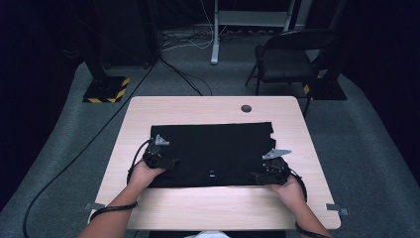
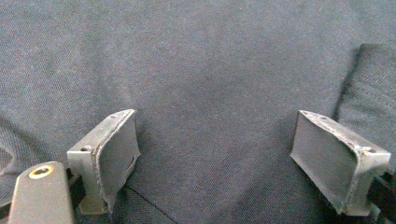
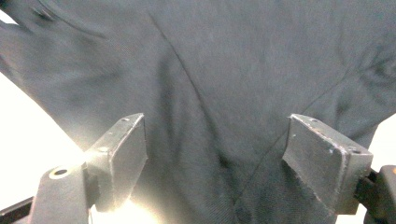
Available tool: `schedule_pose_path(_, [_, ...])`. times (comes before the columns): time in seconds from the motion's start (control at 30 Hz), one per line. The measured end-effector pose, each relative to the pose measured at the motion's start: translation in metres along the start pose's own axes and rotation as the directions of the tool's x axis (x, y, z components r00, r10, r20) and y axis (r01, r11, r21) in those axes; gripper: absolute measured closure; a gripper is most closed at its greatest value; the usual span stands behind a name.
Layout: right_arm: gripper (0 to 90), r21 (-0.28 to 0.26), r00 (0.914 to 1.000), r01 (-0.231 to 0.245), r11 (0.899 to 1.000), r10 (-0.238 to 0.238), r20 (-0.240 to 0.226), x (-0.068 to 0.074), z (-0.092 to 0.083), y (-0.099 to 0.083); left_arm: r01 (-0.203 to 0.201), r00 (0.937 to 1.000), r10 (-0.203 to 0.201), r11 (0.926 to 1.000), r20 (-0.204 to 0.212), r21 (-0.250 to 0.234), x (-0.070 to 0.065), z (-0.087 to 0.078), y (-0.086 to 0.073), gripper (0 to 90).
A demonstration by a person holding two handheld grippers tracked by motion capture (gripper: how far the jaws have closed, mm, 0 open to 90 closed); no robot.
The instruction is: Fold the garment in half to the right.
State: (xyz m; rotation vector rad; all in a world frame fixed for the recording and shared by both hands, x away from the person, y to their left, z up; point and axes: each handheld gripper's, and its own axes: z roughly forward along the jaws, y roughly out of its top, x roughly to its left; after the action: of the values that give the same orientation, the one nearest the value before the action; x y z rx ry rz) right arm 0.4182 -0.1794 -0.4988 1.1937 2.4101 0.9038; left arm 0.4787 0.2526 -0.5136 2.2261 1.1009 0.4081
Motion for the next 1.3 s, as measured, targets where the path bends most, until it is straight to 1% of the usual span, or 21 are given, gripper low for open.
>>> schedule_pose_path(0.1, [19.4, 0.051, 0.9998, 0.005, 0.999, -0.006, 0.017, -0.003, 0.008, -0.003, -0.001, 1.0, 0.001, 1.0, 0.001, -0.001, 0.0, 0.0, 0.0, 14.8])
schedule_pose_path(0.13, [19.5, 0.046, 0.9999, 0.002, 0.999, -0.003, 0.014, -0.004, 0.009, -0.005, 0.001, 1.0, -0.001, 1.0, 0.001, -0.003, 0.0, 0.0, -0.001, 14.9])
schedule_pose_path(0.27, [19.6, 0.057, 0.9998, -0.018, 0.998, 0.018, 0.004, -0.008, 0.006, -0.008, 0.003, 1.0, -0.003, 1.0, 0.002, 0.003, -0.003, -0.001, -0.002, 14.9])
schedule_pose_path(0.37, [21.1, 0.065, 0.9999, -0.013, 0.998, 0.013, 0.0, -0.012, 0.004, -0.009, 0.0, 1.0, 0.0, 0.9999, 0.002, 0.01, -0.005, -0.002, -0.002, 14.9])
schedule_pose_path(0.43, [21.8, 0.078, 0.9999, -0.011, 0.997, 0.011, 0.009, -0.012, 0.002, -0.006, 0.003, 1.0, -0.003, 0.9999, -0.001, 0.014, -0.006, -0.002, -0.001, 14.8])
schedule_pose_path(0.47, [21.9, 0.078, 0.9998, -0.002, 0.997, 0.0, 0.02, -0.011, 0.001, -0.004, 0.003, 1.0, -0.003, 0.9999, -0.001, 0.014, -0.006, -0.002, -0.001, 14.8])
schedule_pose_path(0.53, [21.4, 0.072, 0.999, 0.025, 0.997, -0.027, 0.035, -0.007, -0.002, 0.003, 0.003, 1.0, -0.003, 0.9999, 0.0, 0.014, -0.006, -0.002, -0.001, 14.8])
schedule_pose_path(0.6, [21.2, 0.062, 0.9989, 0.034, 0.997, -0.036, 0.031, -0.004, -0.002, 0.007, 0.003, 1.0, -0.003, 0.9999, -0.001, 0.014, -0.006, -0.002, -0.001, 14.8])
schedule_pose_path(0.63, [21.0, 0.056, 0.998, 0.059, 0.997, -0.06, 0.02, 0.003, -0.002, 0.016, 0.004, 1.0, -0.004, 0.9999, -0.002, 0.014, -0.006, -0.002, -0.001, 14.8])
schedule_pose_path(0.7, [21.0, 0.056, 0.9967, 0.081, 0.995, -0.081, 0.003, 0.011, 0.001, 0.025, 0.005, 1.0, -0.005, 0.9999, -0.002, 0.014, -0.006, -0.002, -0.001, 14.8])
schedule_pose_path(0.73, [21.0, 0.053, 0.9963, 0.086, 0.995, -0.086, -0.007, 0.015, 0.004, 0.03, 0.006, 1.0, -0.006, 0.9999, -0.003, 0.014, -0.007, -0.002, -0.001, 14.8])
schedule_pose_path(0.77, [21.1, 0.041, 0.9968, 0.077, 0.996, -0.076, -0.027, 0.019, 0.007, 0.035, 0.005, 1.0, -0.005, 0.9999, -0.002, 0.013, -0.007, -0.002, -0.002, 14.8])
schedule_pose_path(0.8, [21.1, 0.041, 0.9968, 0.077, 0.996, -0.076, -0.027, 0.019, 0.007, 0.035, 0.005, 1.0, -0.005, 0.9999, -0.002, 0.013, -0.007, -0.002, -0.002, 14.8])
schedule_pose_path(0.83, [21.1, 0.027, 0.9961, 0.071, 0.997, -0.069, -0.056, 0.028, 0.015, 0.043, 0.005, 1.0, -0.005, 0.9999, -0.002, 0.012, -0.007, -0.002, -0.002, 14.8])
schedule_pose_path(0.9, [21.3, 0.024, 0.9944, 0.076, 0.997, -0.074, -0.075, 0.038, 0.028, 0.051, 0.002, 1.0, -0.002, 0.9999, -0.003, 0.01, -0.007, -0.003, -0.002, 14.8])
schedule_pose_path(0.97, [21.2, 0.039, 0.9931, 0.091, 0.995, -0.087, -0.079, 0.046, 0.042, 0.056, 0.001, 1.0, -0.001, 0.9999, -0.002, 0.011, -0.008, -0.003, -0.003, 14.8])
schedule_pose_path(1.0, [21.2, 0.039, 0.9931, 0.091, 0.995, -0.087, -0.079, 0.046, 0.042, 0.056, 0.001, 1.0, -0.001, 0.9999, -0.002, 0.011, -0.008, -0.003, -0.003, 14.8])
schedule_pose_path(1.03, [20.9, 0.055, 0.9926, 0.089, 0.994, -0.084, -0.088, 0.051, 0.054, 0.059, 0.001, 1.0, -0.001, 1.0, 0.0, 0.008, -0.008, -0.003, -0.003, 14.8])
schedule_pose_path(1.1, [19.9, 0.084, 0.9938, 0.08, 0.993, -0.073, -0.084, 0.054, 0.062, 0.059, -0.001, 1.0, 0.001, 1.0, 0.002, 0.008, -0.008, -0.003, -0.003, 14.8])
schedule_pose_path(1.13, [19.7, 0.074, 0.9936, 0.09, 0.993, -0.085, -0.074, 0.055, 0.064, 0.058, -0.002, 1.0, 0.002, 1.0, 0.003, 0.008, -0.008, -0.003, -0.003, 14.8])
schedule_pose_path(1.3, [21.5, 0.051, 0.9947, 0.082, 0.995, -0.078, -0.068, 0.053, 0.06, 0.051, -0.011, 0.9999, 0.011, 0.9999, 0.012, 0.011, -0.012, -0.003, -0.003, 14.6])
